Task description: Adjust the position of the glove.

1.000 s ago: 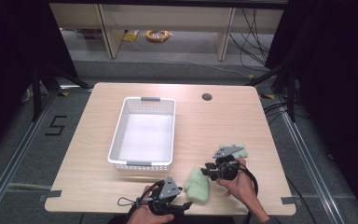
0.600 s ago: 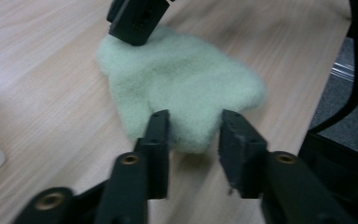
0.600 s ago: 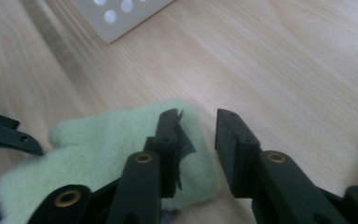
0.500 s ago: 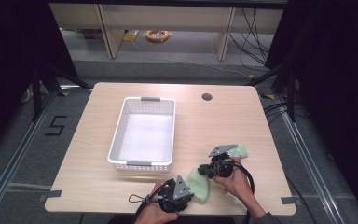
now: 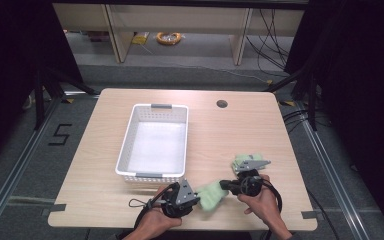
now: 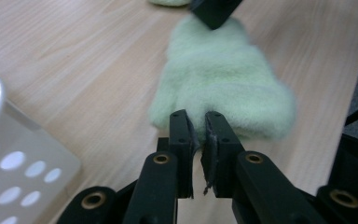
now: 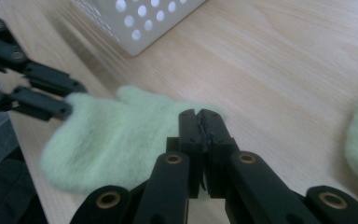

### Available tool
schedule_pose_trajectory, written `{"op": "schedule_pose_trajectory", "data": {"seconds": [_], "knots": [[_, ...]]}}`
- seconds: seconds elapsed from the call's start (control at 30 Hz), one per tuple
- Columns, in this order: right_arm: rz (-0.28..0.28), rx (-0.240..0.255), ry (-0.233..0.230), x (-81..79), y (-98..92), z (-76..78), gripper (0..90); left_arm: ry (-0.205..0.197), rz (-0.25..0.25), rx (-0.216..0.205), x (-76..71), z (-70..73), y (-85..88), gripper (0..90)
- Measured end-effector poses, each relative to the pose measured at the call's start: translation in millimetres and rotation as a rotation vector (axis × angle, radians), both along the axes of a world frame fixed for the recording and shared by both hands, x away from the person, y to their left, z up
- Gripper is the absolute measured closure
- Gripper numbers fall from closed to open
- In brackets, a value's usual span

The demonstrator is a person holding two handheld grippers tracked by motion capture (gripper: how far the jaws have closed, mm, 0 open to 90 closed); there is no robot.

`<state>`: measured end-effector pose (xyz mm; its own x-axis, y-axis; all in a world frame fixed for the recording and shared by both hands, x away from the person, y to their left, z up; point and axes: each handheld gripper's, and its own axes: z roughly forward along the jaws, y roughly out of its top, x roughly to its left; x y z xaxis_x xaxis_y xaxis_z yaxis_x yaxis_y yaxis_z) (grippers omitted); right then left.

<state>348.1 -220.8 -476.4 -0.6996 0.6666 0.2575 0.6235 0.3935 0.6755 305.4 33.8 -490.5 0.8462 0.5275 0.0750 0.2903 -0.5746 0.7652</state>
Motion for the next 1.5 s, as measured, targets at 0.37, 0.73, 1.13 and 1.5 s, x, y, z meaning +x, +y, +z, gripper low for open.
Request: {"op": "schedule_pose_trajectory", "data": {"seconds": [0.37,0.73,1.13,1.5], "knots": [[-0.042,0.005,0.002,-28.1,-16.1,-10.1,88.4,0.016,-0.03,0.017,15.4,-10.3,-9.4,81.5],[-0.056,-0.003,0.049,-33.1,-16.7,-22.3,82.4,0.018,-0.042,0.048,16.7,-14.5,-7.1,76.1],[-0.107,0.02,-0.032,-31.5,-30.5,0.0,61.0,0.046,-0.004,0.028,-3.0,2.0,8.7,53.7],[-0.206,-0.086,-0.131,11.8,-62.3,10.8,59.9,0.183,0.062,-0.073,-13.0,-0.6,24.3,37.7]]}}
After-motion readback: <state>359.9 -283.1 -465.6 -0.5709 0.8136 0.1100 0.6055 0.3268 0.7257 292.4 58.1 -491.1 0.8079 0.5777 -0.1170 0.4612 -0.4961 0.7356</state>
